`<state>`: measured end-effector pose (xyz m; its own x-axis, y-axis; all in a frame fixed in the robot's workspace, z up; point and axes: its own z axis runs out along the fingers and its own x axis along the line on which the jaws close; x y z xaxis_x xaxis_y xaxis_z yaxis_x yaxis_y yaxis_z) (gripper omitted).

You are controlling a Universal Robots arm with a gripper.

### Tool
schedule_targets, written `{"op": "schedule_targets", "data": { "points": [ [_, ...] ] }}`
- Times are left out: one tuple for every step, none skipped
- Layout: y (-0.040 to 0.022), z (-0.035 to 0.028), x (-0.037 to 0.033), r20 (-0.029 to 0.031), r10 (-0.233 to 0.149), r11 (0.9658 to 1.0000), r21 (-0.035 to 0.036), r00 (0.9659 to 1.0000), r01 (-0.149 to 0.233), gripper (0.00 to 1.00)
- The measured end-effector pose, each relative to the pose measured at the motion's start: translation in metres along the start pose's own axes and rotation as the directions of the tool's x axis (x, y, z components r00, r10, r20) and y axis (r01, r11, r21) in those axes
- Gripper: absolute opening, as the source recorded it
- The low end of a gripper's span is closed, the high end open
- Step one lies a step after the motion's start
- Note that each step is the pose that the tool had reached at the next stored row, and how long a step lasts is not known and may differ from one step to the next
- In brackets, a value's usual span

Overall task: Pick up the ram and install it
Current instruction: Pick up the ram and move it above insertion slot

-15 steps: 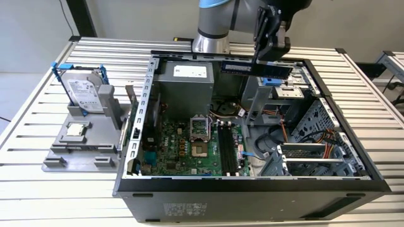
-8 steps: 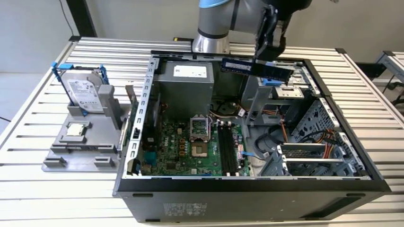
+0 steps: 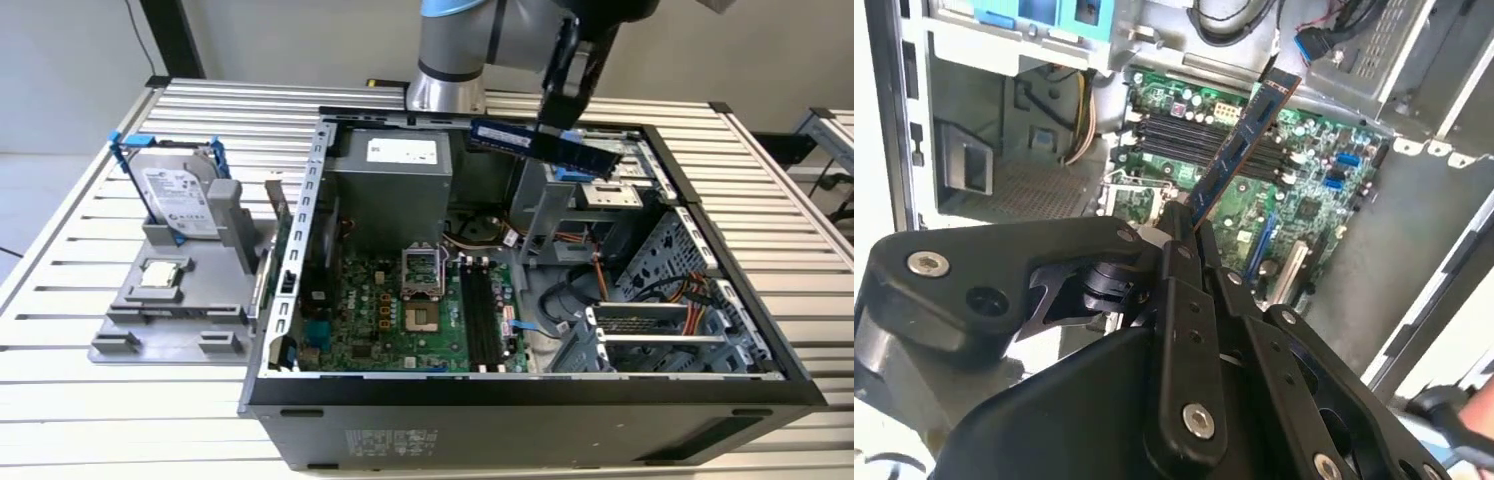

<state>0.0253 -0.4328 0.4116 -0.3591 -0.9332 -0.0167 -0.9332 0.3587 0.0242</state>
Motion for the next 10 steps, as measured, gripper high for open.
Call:
{"op": "schedule_targets", "data": {
  "points": [
    [0.0000, 0.0000, 0.0000, 0.0004, 0.017, 0.9999, 0.0003, 0.9999, -0.017, 0.00],
    [0.0000, 0.0000, 0.0000, 0.0009, 0.037, 0.9993, 0.0006, 0.9993, -0.037, 0.00],
    [0.0000, 0.0000, 0.0000, 0.0014, 0.055, 0.9985, 0.0009, 0.9985, -0.055, 0.00],
    [0.0000, 0.0000, 0.0000, 0.0018, 0.072, 0.9974, 0.0011, 0.9974, -0.072, 0.00],
    [0.0000, 0.0000, 0.0000, 0.0023, 0.090, 0.9960, 0.0014, 0.9959, -0.090, 0.00],
    [0.0000, 0.0000, 0.0000, 0.0027, 0.108, 0.9942, 0.0017, 0.9942, -0.108, 0.00],
    [0.0000, 0.0000, 0.0000, 0.0032, 0.126, 0.9920, 0.0019, 0.9920, -0.126, 0.00],
    [0.0000, 0.0000, 0.0000, 0.0037, 0.145, 0.9895, 0.0022, 0.9895, -0.145, 0.00],
    [0.0000, 0.0000, 0.0000, 0.0042, 0.162, 0.9868, 0.0024, 0.9868, -0.162, 0.00],
    [0.0000, 0.0000, 0.0000, 0.0047, 0.181, 0.9836, 0.0026, 0.9836, -0.181, 0.00]
  ]
}}
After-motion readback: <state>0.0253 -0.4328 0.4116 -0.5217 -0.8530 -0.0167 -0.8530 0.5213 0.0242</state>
